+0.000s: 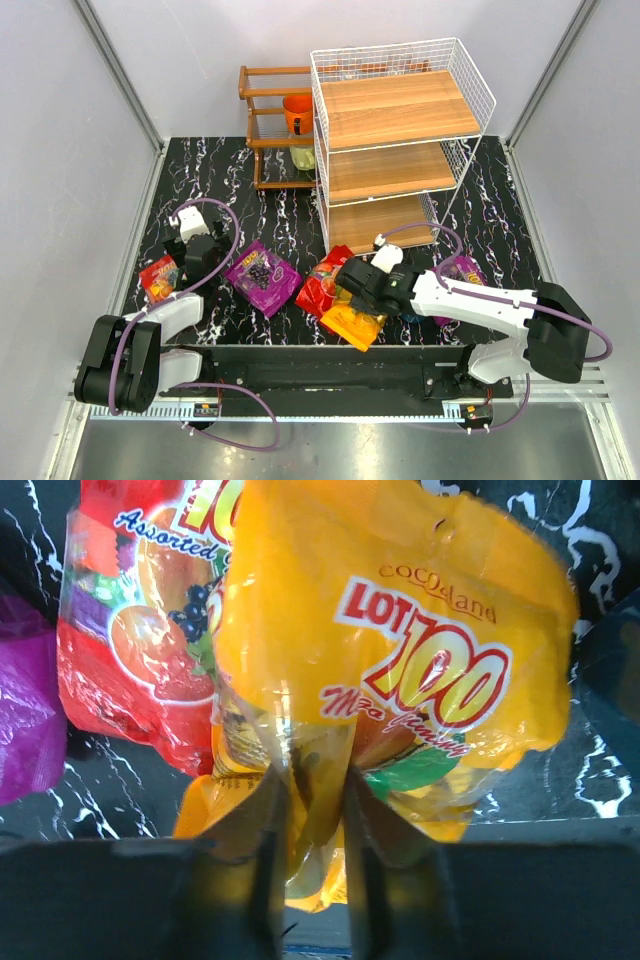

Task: Place and organize the candy bags onto the shelf

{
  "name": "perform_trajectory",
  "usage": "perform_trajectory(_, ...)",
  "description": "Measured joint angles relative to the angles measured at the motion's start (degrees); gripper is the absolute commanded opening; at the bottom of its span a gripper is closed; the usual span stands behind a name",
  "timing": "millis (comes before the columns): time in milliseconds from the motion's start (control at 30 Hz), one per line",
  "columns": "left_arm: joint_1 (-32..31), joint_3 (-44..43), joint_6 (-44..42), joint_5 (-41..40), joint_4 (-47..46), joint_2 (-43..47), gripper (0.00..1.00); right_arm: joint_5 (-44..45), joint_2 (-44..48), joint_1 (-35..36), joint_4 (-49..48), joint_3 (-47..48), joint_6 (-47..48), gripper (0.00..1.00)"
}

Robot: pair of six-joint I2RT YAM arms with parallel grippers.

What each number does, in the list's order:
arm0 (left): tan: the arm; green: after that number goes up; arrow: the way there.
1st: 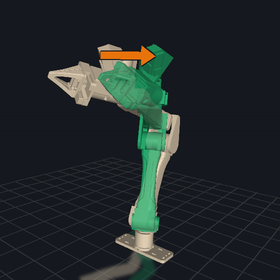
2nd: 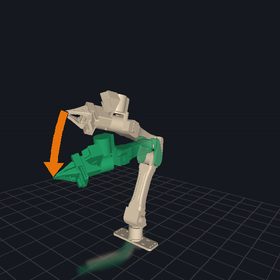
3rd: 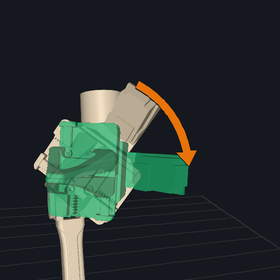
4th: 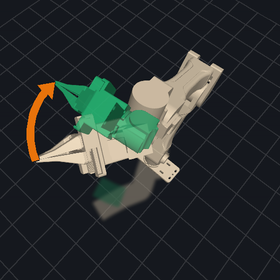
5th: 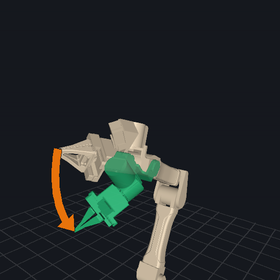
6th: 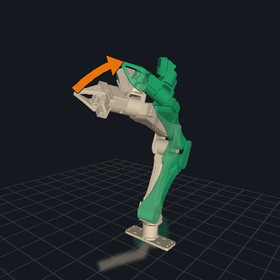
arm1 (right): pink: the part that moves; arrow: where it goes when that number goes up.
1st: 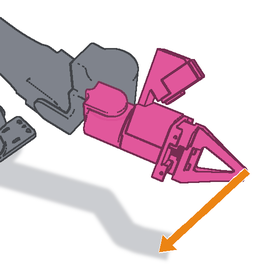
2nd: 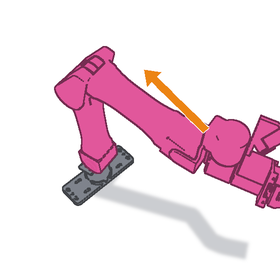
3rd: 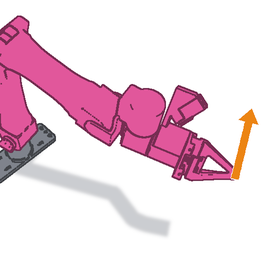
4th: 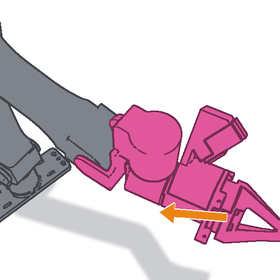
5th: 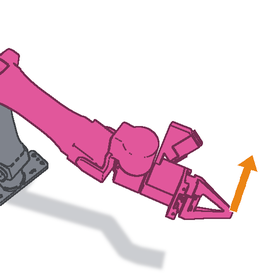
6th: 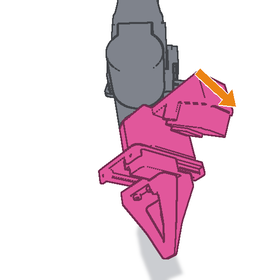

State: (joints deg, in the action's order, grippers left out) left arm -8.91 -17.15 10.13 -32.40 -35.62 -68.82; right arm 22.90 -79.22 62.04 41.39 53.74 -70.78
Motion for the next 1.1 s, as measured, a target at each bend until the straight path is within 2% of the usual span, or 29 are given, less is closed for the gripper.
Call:
perform_trajectory(33, 0.0, -0.1, 0.0, 0.0, 0.0, 0.0, 0.99, 0.0, 0.2, 0.0, -0.1, -0.3, 0.0, 0.0)
perform_trajectory(200, 0.0, -0.1, 0.0, 0.0, 0.0, 0.0, 0.99, -0.1, 3.1, 0.0, 0.0, -1.1, 1.7, 0.0)
perform_trajectory(333, 0.0, -0.1, 0.0, 0.0, 0.0, 0.0, 0.99, -0.9, 4.4, 0.3, 0.2, 0.0, 9.0, 0.0)
perform_trajectory(433, 0.0, -0.1, 0.0, 0.0, 0.0, 0.0, 0.99, -2.1, 5.8, 1.2, 0.5, 4.5, 16.8, 0.0)
perform_trajectory(867, 0.0, -1.2, 0.0, 0.0, 0.3, -0.7, 0.99, 0.3, 15.5, 2.0, 3.1, 39.7, 43.0, 0.0)
perform_trajectory(967, 0.0, -1.3, 0.0, 0.0, 0.7, -0.7, 0.99, 1.9, 14.6, 2.0, 4.6, 48.3, 48.4, 0.0)
perform_trajectory(1100, 0.0, -1.3, 0.0, 0.0, 1.7, -0.7, 0.99, 7.3, 8.2, 2.1, 7.6, 63.4, 56.3, 0.0)
